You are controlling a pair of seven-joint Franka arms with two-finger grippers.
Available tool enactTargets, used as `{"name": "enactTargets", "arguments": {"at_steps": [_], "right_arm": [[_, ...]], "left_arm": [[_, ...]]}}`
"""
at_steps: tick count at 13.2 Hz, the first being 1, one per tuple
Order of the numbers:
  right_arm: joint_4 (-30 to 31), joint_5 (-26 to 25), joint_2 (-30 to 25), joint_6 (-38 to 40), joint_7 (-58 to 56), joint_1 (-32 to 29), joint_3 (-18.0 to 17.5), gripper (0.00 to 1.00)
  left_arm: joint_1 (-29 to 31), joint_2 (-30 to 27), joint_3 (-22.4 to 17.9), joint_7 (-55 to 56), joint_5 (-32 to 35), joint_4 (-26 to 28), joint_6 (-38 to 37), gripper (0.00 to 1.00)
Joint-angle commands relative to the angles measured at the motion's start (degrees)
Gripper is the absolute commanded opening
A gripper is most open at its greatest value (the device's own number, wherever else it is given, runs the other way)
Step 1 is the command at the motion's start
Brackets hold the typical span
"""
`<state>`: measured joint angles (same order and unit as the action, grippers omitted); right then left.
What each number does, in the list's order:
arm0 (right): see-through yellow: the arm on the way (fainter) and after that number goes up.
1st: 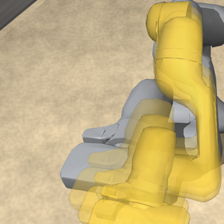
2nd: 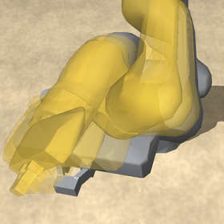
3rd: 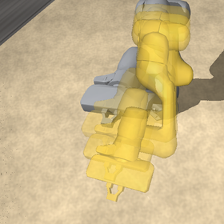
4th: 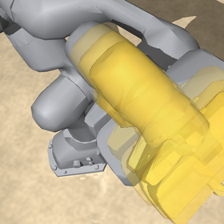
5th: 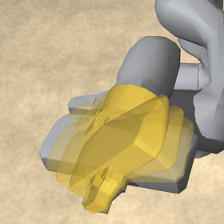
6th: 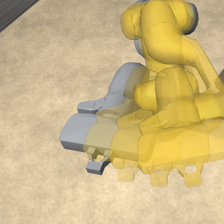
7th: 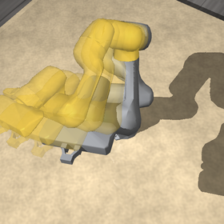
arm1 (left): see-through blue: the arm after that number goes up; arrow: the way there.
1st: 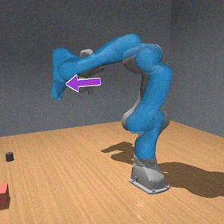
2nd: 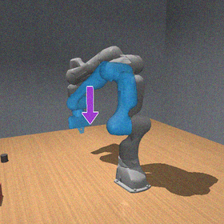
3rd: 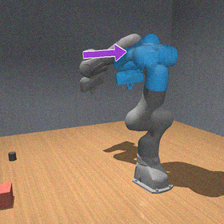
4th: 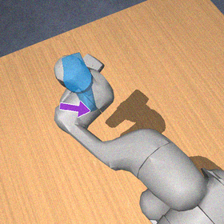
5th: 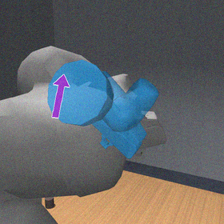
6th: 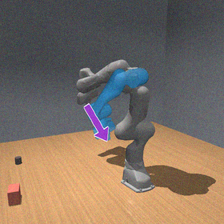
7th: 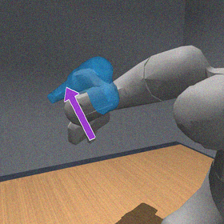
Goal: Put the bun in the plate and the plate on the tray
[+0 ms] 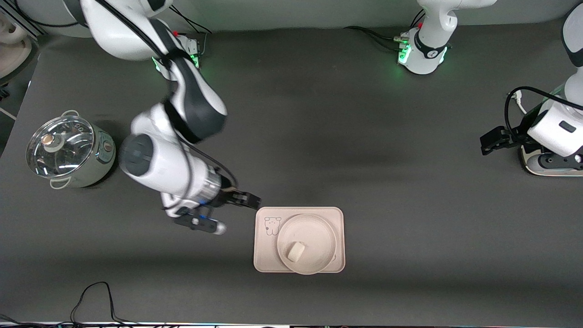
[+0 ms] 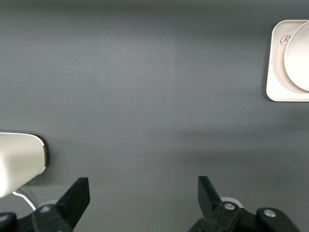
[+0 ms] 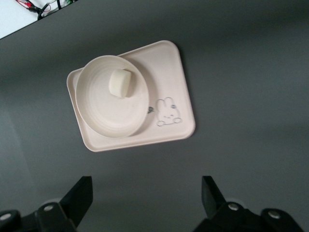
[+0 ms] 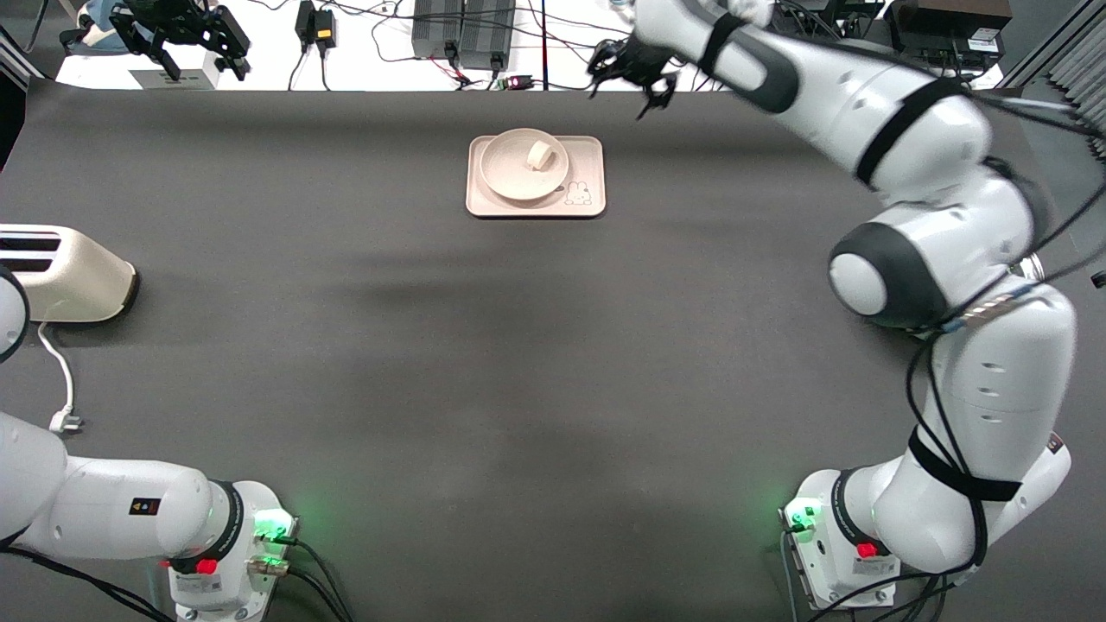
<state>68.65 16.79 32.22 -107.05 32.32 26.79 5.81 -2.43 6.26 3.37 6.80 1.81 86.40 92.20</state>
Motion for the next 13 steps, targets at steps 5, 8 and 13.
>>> {"name": "enactTargets", "arguments": {"at_steps": [5, 8, 13], "right_arm": [[17.9, -6.2, -25.1, 14.5, -21.2, -13.2, -0.8, 1.00], [21.3, -11.2, -29.5, 16.5, -30.6, -18.7, -0.9, 1.00], [21.5, -17.2, -30.4, 17.9, -34.1, -20.0, 0.4, 1.00]], "left_arm": [[-0.1, -0.6, 0.0, -0.4, -0.4, -1.8, -1.2, 1.00], [0.0, -0.7, 0.0, -0.4, -0.4, -2.2, -1.8, 1.00], [0.0, -0.7, -0.1, -0.4, -0.4, -2.6, -2.3, 1.00]]}}
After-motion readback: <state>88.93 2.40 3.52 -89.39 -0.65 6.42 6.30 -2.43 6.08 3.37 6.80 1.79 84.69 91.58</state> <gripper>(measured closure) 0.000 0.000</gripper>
